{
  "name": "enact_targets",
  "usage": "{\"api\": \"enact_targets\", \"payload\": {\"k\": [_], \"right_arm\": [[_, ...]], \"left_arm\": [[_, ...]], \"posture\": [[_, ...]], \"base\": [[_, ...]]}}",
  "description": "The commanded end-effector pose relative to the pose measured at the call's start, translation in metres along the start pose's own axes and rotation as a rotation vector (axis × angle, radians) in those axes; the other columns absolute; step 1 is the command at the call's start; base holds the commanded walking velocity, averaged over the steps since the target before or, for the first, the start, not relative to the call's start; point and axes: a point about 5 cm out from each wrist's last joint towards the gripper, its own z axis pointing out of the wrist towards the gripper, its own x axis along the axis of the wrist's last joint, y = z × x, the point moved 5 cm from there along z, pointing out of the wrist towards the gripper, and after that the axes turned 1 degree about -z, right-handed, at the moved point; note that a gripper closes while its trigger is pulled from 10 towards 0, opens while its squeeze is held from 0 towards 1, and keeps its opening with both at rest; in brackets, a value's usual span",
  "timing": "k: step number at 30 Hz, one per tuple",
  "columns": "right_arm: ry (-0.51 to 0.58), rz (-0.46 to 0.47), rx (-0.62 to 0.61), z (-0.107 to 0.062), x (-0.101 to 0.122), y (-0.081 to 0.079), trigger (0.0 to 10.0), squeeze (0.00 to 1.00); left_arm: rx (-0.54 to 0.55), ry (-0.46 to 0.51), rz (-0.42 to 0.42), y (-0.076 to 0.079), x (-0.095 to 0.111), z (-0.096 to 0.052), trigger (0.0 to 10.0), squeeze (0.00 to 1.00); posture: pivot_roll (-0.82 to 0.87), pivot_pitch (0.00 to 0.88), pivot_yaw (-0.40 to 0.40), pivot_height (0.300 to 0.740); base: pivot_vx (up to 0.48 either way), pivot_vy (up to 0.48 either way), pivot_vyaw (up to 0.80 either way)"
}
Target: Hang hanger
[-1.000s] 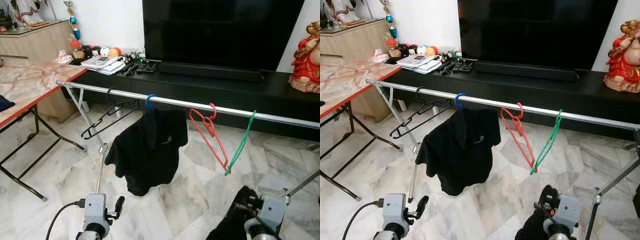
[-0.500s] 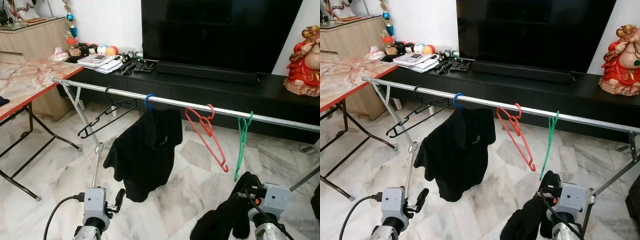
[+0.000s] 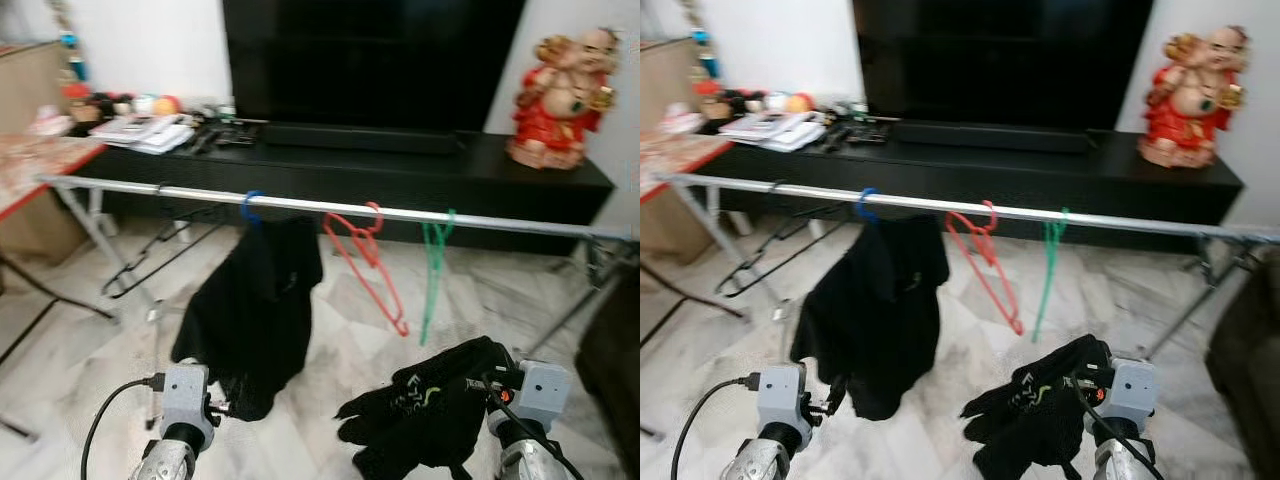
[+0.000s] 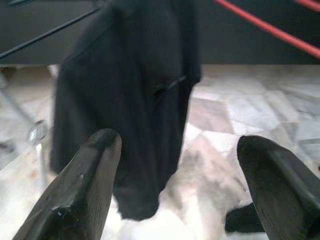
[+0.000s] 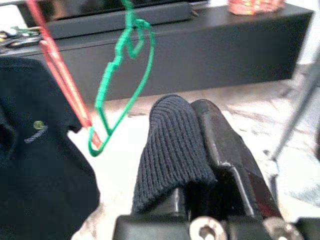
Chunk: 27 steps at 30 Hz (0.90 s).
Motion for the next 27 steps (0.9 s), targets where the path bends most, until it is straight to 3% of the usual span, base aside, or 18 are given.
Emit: {"api": "enact_targets", "payload": {"k": [1,3,14,27], "right_arm": [[0.032,0.006,0.005,0.005,0.01,-0.005,10.0,0.0],[0.032,0.007,0.008,0.005,0.008,-0.007,10.0,0.0],[0.042,-0.004,0.025,0.004,0.007,-0.017,10.0,0.0],[0.037,-0.028,0.028,0.008,0.007,-0.015,10.0,0.0]], "left_arm": [[0.001,-0.004,-0.02,0.001,0.0,0.0,10.0,0.0],[-0.001,-0.003,-0.023,0.004,0.001,0.0,10.0,0.0],[-0.03,0.005,-0.024,0.014,0.004,0.001,10.0,0.0],[-0.024,0.012,-0.029,0.014,0.007,0.0,10.0,0.0]], "posture": [[0.03,0.0,0.001,0.74],[0.03,0.0,0.005,0.74],[0.03,0.0,0.018,0.74],[0.04,0.0,0.008,0.74]], "base": [[0.0,0.0,-0.79],[0.0,0.0,-0.79],[0.0,0.0,0.0],[0.0,0.0,0.0]]}}
